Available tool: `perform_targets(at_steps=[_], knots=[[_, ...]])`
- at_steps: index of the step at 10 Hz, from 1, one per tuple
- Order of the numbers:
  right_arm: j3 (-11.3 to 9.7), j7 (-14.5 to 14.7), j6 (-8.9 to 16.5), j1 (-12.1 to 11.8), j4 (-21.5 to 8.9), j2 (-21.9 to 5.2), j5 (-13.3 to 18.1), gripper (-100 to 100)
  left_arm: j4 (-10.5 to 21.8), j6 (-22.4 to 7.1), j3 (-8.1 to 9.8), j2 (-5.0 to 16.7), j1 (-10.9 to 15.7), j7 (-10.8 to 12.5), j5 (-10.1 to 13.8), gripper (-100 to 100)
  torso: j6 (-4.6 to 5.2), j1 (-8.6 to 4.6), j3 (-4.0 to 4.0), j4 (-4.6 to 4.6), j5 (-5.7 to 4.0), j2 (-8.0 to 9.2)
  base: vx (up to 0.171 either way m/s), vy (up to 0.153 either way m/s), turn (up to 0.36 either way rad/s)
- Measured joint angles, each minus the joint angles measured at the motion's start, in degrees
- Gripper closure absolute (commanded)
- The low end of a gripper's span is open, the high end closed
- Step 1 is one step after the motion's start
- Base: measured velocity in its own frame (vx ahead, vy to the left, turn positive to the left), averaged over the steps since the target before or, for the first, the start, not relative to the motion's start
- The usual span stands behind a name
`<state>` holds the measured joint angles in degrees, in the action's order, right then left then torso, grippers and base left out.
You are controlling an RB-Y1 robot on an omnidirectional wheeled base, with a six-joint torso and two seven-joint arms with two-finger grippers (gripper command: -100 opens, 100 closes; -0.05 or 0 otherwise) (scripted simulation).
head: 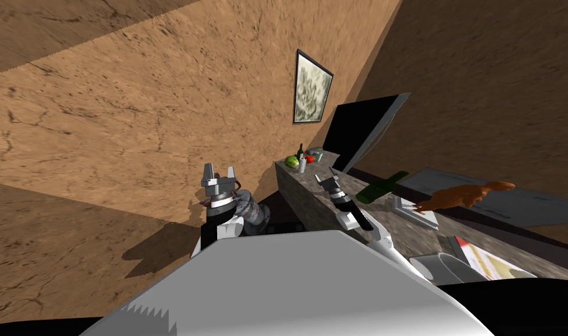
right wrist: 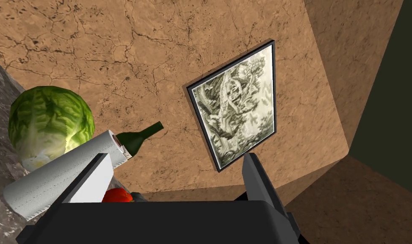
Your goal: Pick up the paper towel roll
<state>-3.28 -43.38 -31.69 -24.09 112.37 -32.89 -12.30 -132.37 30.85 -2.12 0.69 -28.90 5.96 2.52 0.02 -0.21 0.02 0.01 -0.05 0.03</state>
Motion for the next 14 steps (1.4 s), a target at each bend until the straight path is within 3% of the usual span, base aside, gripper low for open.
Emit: perform_targets(at_steps=[8,14], knots=[[-1.24,-12.09,1.54,0.32,-6.3,-4.92,-6.05,-100,0.0,0.0,0.0,0.0,-0.01,0.0,0.0,0,0.02,-0.07,-0.04,-0.01,-0.02,-0.07,-0.016,-0.045,0.144],[-1.88,-21.05,4.49,0.5,-10.25,-7.67,-11.27,-100,0.0,0.0,0.01,0.0,-0.01,0.0,0.0,0,0.02,-0.06,-0.08,-0.03,-0.02,-0.14,-0.004,-0.045,0.152]])
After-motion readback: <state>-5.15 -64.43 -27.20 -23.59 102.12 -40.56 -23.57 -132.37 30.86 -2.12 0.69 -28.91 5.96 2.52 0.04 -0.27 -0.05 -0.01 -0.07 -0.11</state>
